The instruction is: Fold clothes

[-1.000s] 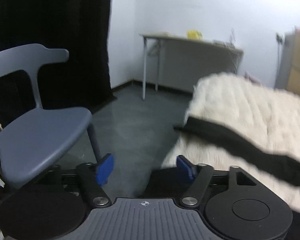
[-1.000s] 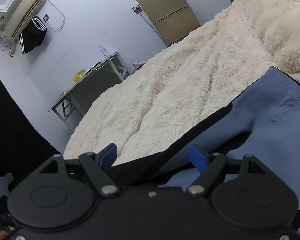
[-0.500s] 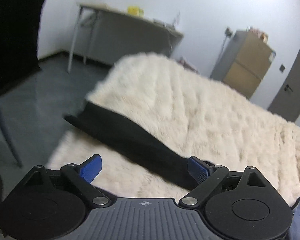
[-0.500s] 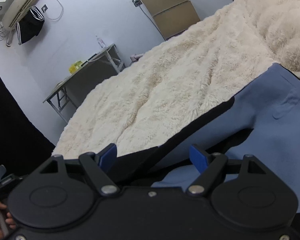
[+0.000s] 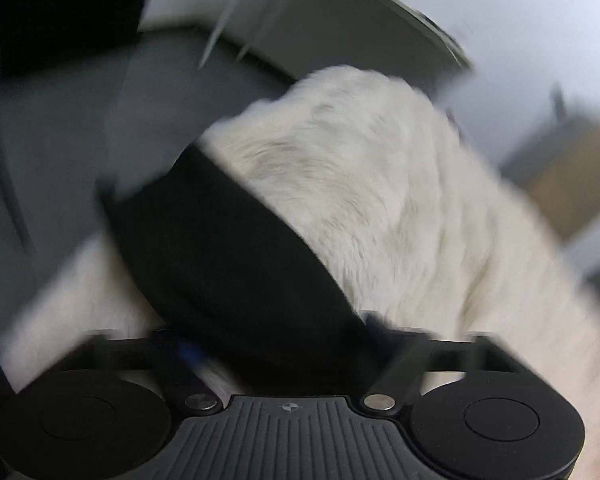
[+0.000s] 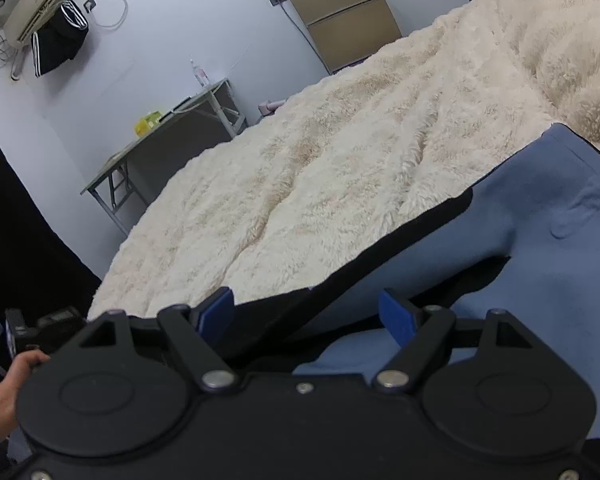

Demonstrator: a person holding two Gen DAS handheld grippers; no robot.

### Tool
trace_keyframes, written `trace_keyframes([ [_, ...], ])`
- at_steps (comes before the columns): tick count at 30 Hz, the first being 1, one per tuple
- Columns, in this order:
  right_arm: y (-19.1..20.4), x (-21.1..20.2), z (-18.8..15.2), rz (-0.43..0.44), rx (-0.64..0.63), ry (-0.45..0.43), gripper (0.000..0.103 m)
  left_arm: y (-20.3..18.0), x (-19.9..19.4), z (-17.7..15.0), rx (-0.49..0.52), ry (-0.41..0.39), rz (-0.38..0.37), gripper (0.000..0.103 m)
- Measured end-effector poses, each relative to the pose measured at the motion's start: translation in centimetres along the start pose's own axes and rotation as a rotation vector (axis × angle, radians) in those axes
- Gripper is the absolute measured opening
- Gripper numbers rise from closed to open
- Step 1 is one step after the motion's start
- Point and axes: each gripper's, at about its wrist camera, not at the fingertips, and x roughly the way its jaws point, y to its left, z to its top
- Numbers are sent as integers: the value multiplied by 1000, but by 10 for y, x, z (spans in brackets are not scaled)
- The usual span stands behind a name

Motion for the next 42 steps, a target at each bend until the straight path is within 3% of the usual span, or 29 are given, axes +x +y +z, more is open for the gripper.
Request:
trace_keyframes([
  [1,-1,0,0,4,5,3,78,-4,-9,3,-6,-38,-9,6],
  [3,-4,0,-1,12,18,2,78,-10,-31,12,-17,-140,-46,6],
  [5,-7,1,1,12,37,6,78,-27,-64,31,79,-277,-109,6],
  [8,-10,0,2,23,69,-2,78,-38,-99,59,138,-392,-175,8],
  [9,-10,1,3,26,71,-1,78,-36,-101,66,128,-400,-157,11],
  [10,-10,1,3,28,73,-1,78,-34,-99,67,123,-389,-144,17],
  [12,-11,1,3,33,78,-4,78,-25,-76,69,104,-266,-36,41],
  [13,-11,0,4,36,81,-9,78,-20,-59,64,112,-160,77,50],
  [14,-12,-2,4,35,83,-17,78,-13,-43,52,119,-76,194,50],
  [16,-15,-8,5,24,93,-38,78,-1,-37,34,83,-58,241,53],
  [19,-27,-20,9,-35,147,-131,78,9,-49,9,-14,-89,153,57],
  [20,-32,-26,9,-59,179,-175,78,0,-60,3,13,-123,113,62],
  [22,-44,-34,11,-107,248,-242,78,-19,-74,-5,118,-170,55,70],
  [23,-49,-38,11,-138,277,-270,78,-36,-84,-13,214,-196,10,79],
  [25,-56,-46,11,-210,310,-320,78,-81,-97,-27,423,-233,-93,85],
  [27,-57,-48,10,-241,310,-342,78,-124,-105,-45,594,-206,-231,85],
  [30,-61,-46,11,-244,321,-336,78,-188,-113,-81,770,-44,-516,87],
  [32,-60,-46,11,-251,324,-339,78,-243,-112,-123,860,111,-720,87],
  [33,-59,-47,11,-249,318,-348,78,-249,-115,-131,873,116,-732,87],
  [36,-55,-53,10,-229,293,-379,78,-297,-105,-183,1052,132,-784,87],
  [37,-52,-55,11,-223,279,-391,78,-310,-100,-203,1136,142,-773,77],
  [38,-51,-56,11,-221,267,-400,78,-319,-93,-216,1200,185,-767,40],
  [39,-49,-58,12,-220,260,-406,78,-330,-85,-229,1269,236,-755,19],
  [40,-48,-59,12,-219,254,-416,78,-354,-65,-239,1367,347,-703,3],
  [42,-48,-62,13,-222,245,-439,78,-369,-54,-238,1437,327,-679,3],
])
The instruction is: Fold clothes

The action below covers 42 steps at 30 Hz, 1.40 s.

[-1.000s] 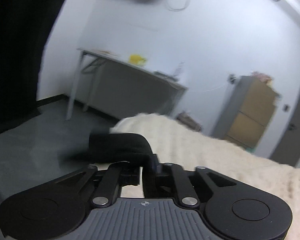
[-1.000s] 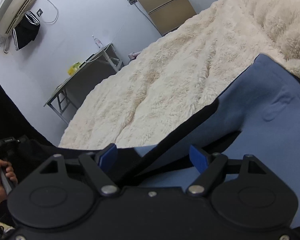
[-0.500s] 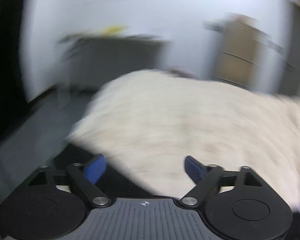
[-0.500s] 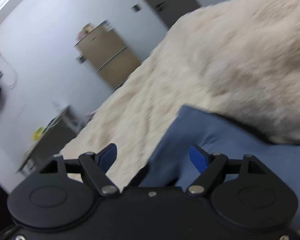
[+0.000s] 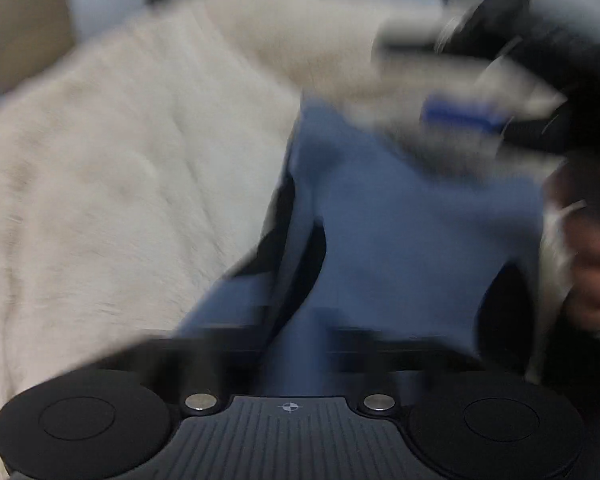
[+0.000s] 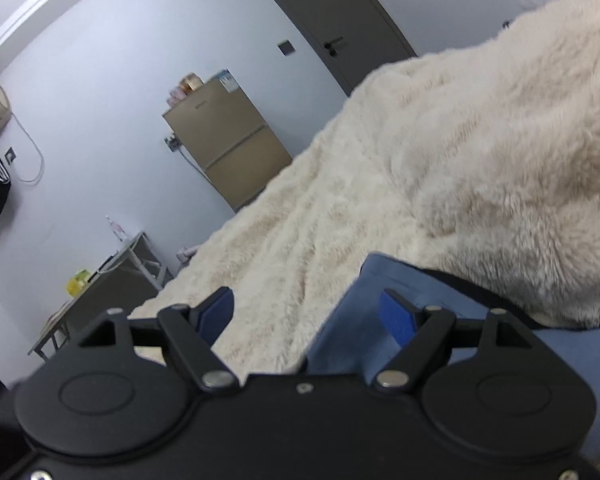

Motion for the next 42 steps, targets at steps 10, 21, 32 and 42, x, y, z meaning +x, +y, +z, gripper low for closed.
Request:
trace_keyframes([
  [10,-16,10,2,-41,58,13,78,49,-21,72,-31,-80,430,87],
  [21,-20,9,1,-17,97,37,78,-23,-121,-117,-567,-258,104,87],
  [32,9,3,-8,-65,-81,37,78,-113,-102,-264,-1021,-407,111,91],
  [42,37,-1,-22,-71,-290,114,77,-74,-93,-275,-1169,-604,133,20],
])
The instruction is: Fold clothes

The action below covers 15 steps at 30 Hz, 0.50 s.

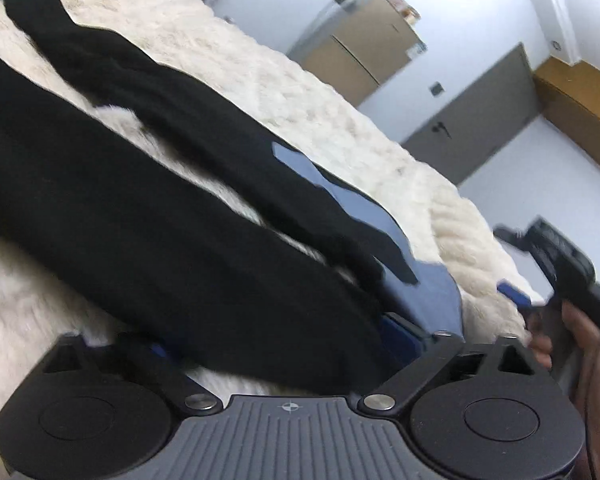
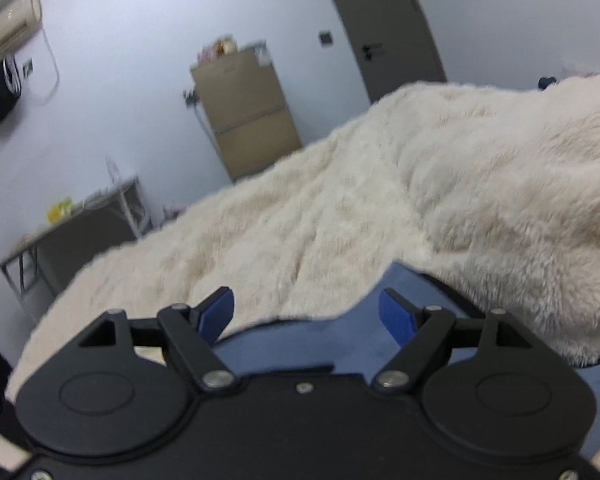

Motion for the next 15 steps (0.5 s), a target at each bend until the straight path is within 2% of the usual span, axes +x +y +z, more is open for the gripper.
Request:
trace_keyframes([
  [1,1,1,0,7,-6,20,76,2,-3,1,0,-5,10,9],
  [4,4,-8,2,46,-11,26,75,22,-18,1,-35,-22,-9,8],
  [6,6,-20,6,79,-16,28,75,30,-33,-4,18,-25,-22,7],
  [9,-4,-47,24,220,-4,105,74,39,-45,-9,10,-30,-29,7],
  [11,-22,-68,46,266,11,145,75,38,-48,-8,28,-33,-27,7],
  [15,-61,-87,77,135,-75,210,78,42,-47,-11,-2,-33,-25,14],
])
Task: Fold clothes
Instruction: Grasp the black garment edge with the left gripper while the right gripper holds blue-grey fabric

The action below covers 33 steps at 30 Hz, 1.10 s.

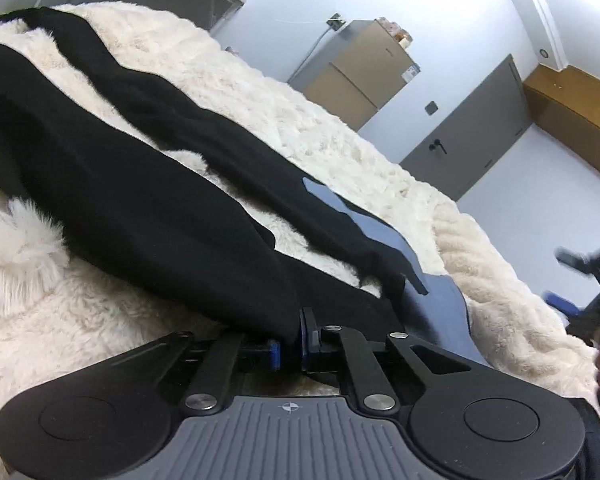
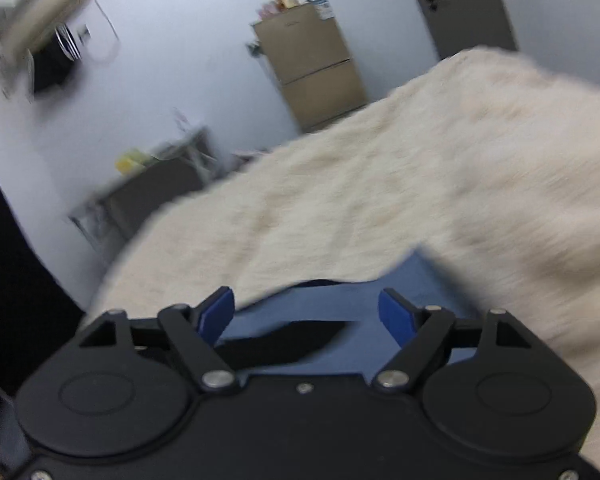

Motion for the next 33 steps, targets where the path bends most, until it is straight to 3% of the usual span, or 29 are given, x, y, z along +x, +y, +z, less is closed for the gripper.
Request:
trace_keyframes([
  [2,-17,0,2,-21,1,72,77,2,0,1,-46,-15,16,16],
  [9,-34,32,-6,-103,-174,219,74,-11,-1,5,0,-21,37,16],
  [13,-51,85,-22,-197,-187,394,71,0,-2,7,-25,5,38,20],
  [17,-63,107,-41,-177,-181,545,69,-4,0,10,-3,4,36,23],
  [18,-63,106,-41,-167,-175,548,56,-4,1,11,-3,2,34,23],
  [19,-65,101,-37,-131,-135,534,16,-3,2,11,-5,3,33,24],
  [20,-68,92,-31,-78,-75,513,3,-3,2,11,-7,3,32,26],
  [26,-57,44,11,100,-28,323,4,-9,5,9,18,17,5,35],
  [31,-48,-3,47,145,-48,202,4,-18,7,11,19,30,-29,40],
  [33,-44,-14,53,91,-131,184,10,-20,6,8,18,41,-57,45],
])
